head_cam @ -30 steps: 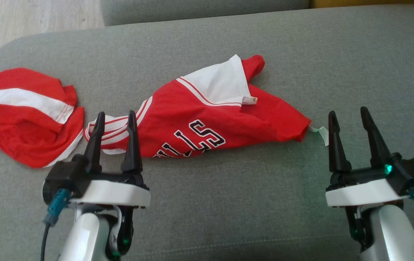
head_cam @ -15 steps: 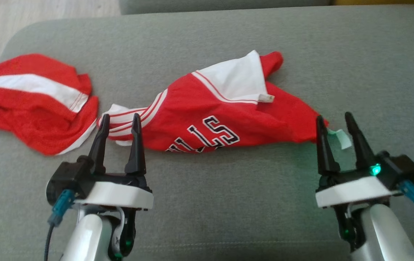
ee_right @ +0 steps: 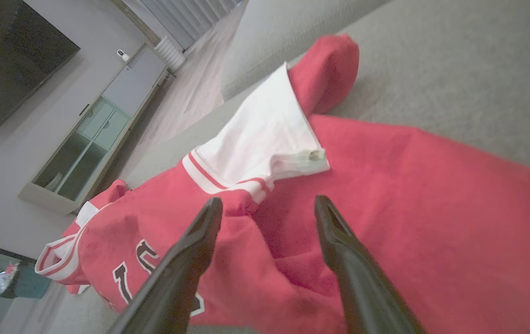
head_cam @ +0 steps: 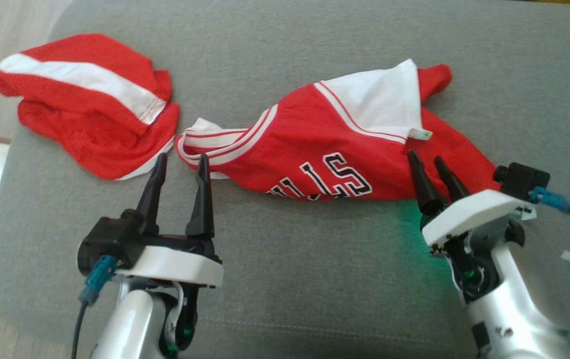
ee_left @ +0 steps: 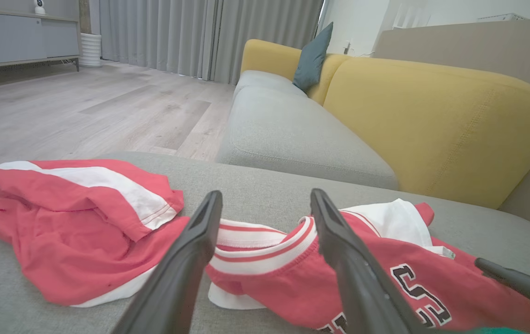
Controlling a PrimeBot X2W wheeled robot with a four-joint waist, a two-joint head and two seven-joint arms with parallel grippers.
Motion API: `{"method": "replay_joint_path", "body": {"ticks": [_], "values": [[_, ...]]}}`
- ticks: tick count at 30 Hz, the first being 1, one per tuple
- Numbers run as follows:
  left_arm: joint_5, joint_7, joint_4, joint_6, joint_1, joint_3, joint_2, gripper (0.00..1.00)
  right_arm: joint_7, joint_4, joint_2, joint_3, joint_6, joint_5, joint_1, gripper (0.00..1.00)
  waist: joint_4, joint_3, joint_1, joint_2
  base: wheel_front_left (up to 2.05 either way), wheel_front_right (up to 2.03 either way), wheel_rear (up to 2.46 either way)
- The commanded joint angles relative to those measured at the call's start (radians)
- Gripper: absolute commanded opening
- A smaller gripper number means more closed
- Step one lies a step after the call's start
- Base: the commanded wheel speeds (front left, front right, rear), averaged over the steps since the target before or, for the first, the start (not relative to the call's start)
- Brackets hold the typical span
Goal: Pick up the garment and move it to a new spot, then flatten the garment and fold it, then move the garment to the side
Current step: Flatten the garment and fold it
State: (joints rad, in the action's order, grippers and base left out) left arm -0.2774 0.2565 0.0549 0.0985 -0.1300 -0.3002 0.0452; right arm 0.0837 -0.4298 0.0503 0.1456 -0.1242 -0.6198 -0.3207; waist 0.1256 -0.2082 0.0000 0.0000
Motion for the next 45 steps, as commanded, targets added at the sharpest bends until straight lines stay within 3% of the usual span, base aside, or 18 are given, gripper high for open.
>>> {"method": "replay_joint_path", "body": {"ticks": [1, 9, 17, 18, 19, 20, 26, 32, 39, 45], "values": [[-0.009, 0.005, -0.031, 0.008, -0.04, 0.023, 0.005, 1.0, 0.024, 0.004, 0.0, 0.011, -0.007, -0.036, -0.053, 1.0, 0.019, -0.008, 0.0, 0.0, 0.0, 0.0, 0.0], [-0.013, 0.005, -0.026, 0.01, -0.045, 0.007, 0.005, 1.0, 0.112, -0.188, 0.0, 0.004, -0.007, -0.193, -0.198, 1.0, 0.06, -0.01, 0.0, 0.0, 0.0, 0.0, 0.0], [-0.02, 0.005, -0.026, 0.014, -0.045, -0.008, 0.005, 1.0, 0.077, -0.391, 0.0, -0.002, -0.007, -0.239, -0.341, 1.0, 0.09, -0.015, 0.0, 0.0, 0.0, 0.0, 0.0], [-0.02, 0.005, -0.026, 0.015, -0.045, -0.008, 0.005, 1.0, 0.07, -0.41, 0.0, 0.003, -0.007, -0.242, -0.355, 0.76, 0.092, -0.015, 0.0, 0.0, 0.0, 0.0, 0.0], [-0.02, 0.005, -0.025, 0.015, -0.045, -0.008, 0.005, 1.0, 0.06, -0.425, 0.0, 0.006, -0.007, -0.247, -0.368, 0.07, 0.093, -0.014, 0.0, 0.0, 0.0, 0.0, 0.0], [-0.02, 0.005, -0.025, 0.015, -0.044, -0.007, 0.005, 1.0, 0.048, -0.436, 0.0, 0.012, -0.007, -0.25, -0.379, 0.0, 0.094, -0.014, 0.0, 0.0, 0.0, 0.0, 0.0], [-0.017, 0.005, -0.022, 0.019, -0.036, 0.004, 0.005, 1.0, -0.062, -0.443, 0.0, 0.056, -0.007, -0.233, -0.401, 0.0, 0.08, 0.011, 0.0, 0.0, 0.0, 0.0, 0.0], [-0.009, 0.005, -0.023, 0.019, -0.016, 0.016, 0.005, 1.0, -0.181, -0.362, 0.001, 0.077, -0.007, -0.163, -0.371, 0.0, 0.04, 0.055, 0.0, 0.0, 0.0, 0.0, 0.0], [-0.003, 0.005, -0.028, 0.018, 0.002, 0.029, 0.005, 1.0, -0.233, -0.143, 0.062, 0.094, -0.007, -0.031, -0.322, 0.0, -0.003, 0.099, 0.0, 0.0, 0.0, 0.0, 0.0], [-0.011, 0.005, -0.043, 0.02, 0.006, 0.022, 0.005, 1.0, -0.173, 0.167, 0.131, 0.063, -0.007, 0.065, -0.296, 0.0, -0.001, 0.109, 0.0, 0.0, 0.0, 0.0, 0.0]]}}
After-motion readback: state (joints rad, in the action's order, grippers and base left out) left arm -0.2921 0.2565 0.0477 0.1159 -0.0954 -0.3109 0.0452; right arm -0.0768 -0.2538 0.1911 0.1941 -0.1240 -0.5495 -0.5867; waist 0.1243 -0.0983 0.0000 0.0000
